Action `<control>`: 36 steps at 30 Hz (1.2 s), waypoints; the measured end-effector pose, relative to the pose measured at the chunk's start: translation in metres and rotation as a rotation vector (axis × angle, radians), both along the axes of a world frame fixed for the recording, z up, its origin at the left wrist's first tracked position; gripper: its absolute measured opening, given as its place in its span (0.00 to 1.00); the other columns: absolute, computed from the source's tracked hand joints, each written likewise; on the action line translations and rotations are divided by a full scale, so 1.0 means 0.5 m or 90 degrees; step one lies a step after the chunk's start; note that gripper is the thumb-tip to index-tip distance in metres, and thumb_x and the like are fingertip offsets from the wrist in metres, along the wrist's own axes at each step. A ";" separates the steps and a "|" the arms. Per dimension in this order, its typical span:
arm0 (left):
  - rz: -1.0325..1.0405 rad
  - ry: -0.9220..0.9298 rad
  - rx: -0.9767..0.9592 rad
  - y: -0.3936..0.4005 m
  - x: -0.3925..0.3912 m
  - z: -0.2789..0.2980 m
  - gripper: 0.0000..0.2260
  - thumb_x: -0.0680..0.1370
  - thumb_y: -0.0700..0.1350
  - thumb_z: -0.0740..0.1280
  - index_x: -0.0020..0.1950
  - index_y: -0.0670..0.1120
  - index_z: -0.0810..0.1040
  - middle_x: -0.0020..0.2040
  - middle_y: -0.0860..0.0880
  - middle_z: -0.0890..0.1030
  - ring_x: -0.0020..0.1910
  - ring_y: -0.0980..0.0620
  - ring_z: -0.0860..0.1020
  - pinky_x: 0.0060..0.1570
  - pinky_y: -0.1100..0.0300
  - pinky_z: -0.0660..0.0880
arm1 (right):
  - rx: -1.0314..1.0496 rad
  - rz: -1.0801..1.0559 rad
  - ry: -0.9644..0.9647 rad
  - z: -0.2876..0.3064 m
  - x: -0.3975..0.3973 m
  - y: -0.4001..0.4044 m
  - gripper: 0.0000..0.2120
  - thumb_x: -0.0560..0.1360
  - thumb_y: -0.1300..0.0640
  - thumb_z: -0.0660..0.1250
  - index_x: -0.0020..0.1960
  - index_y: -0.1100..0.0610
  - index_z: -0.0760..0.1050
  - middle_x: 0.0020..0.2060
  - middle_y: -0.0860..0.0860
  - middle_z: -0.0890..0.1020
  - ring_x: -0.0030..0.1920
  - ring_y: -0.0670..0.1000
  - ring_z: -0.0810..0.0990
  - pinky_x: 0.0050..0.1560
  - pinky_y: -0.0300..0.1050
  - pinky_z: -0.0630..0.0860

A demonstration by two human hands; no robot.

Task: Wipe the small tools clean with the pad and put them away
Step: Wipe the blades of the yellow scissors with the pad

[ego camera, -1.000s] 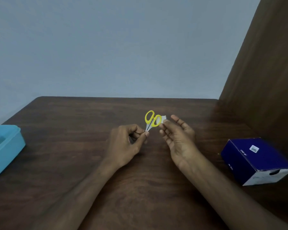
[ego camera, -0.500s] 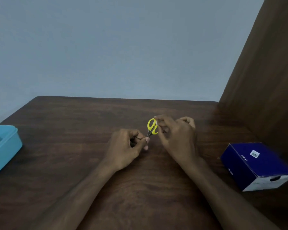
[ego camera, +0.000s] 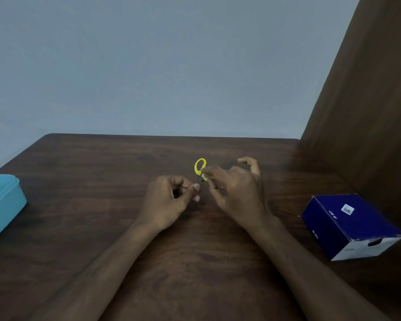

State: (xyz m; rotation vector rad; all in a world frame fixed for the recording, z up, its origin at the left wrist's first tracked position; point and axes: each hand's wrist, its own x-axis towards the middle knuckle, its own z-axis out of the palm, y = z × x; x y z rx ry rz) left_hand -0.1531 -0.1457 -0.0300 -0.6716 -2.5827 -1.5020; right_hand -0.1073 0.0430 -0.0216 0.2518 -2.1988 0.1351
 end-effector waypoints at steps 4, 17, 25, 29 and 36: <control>-0.009 -0.010 0.032 -0.002 -0.001 0.001 0.13 0.82 0.48 0.73 0.38 0.51 0.87 0.35 0.58 0.86 0.33 0.55 0.82 0.37 0.64 0.72 | 0.026 0.001 0.001 -0.003 -0.003 -0.002 0.09 0.76 0.57 0.72 0.53 0.47 0.85 0.33 0.44 0.84 0.32 0.52 0.80 0.64 0.59 0.72; -0.022 -0.011 0.054 -0.009 -0.006 -0.001 0.13 0.82 0.48 0.74 0.38 0.50 0.87 0.35 0.53 0.87 0.31 0.57 0.78 0.37 0.60 0.73 | -0.090 -0.117 -0.042 -0.011 0.001 -0.026 0.11 0.73 0.53 0.73 0.53 0.41 0.83 0.34 0.40 0.84 0.39 0.47 0.83 0.75 0.67 0.58; -0.022 0.038 0.025 -0.002 -0.004 -0.003 0.09 0.82 0.48 0.74 0.41 0.52 0.87 0.37 0.59 0.87 0.37 0.52 0.84 0.42 0.57 0.78 | -0.721 0.110 -0.203 0.000 -0.005 -0.011 0.12 0.72 0.63 0.78 0.50 0.49 0.82 0.37 0.47 0.89 0.33 0.44 0.85 0.43 0.48 0.83; -0.023 0.054 0.027 0.001 -0.006 -0.004 0.09 0.82 0.48 0.74 0.42 0.53 0.87 0.36 0.60 0.86 0.35 0.55 0.83 0.40 0.61 0.77 | -0.756 0.100 -0.158 0.002 -0.005 -0.018 0.14 0.70 0.62 0.79 0.48 0.45 0.82 0.37 0.49 0.89 0.30 0.49 0.82 0.39 0.54 0.83; -0.015 0.065 0.036 -0.002 -0.004 -0.003 0.09 0.82 0.47 0.74 0.41 0.51 0.87 0.35 0.61 0.85 0.32 0.58 0.81 0.35 0.66 0.74 | -0.849 0.136 -0.112 0.013 0.009 -0.033 0.11 0.73 0.67 0.77 0.48 0.53 0.80 0.34 0.52 0.88 0.27 0.49 0.81 0.35 0.44 0.78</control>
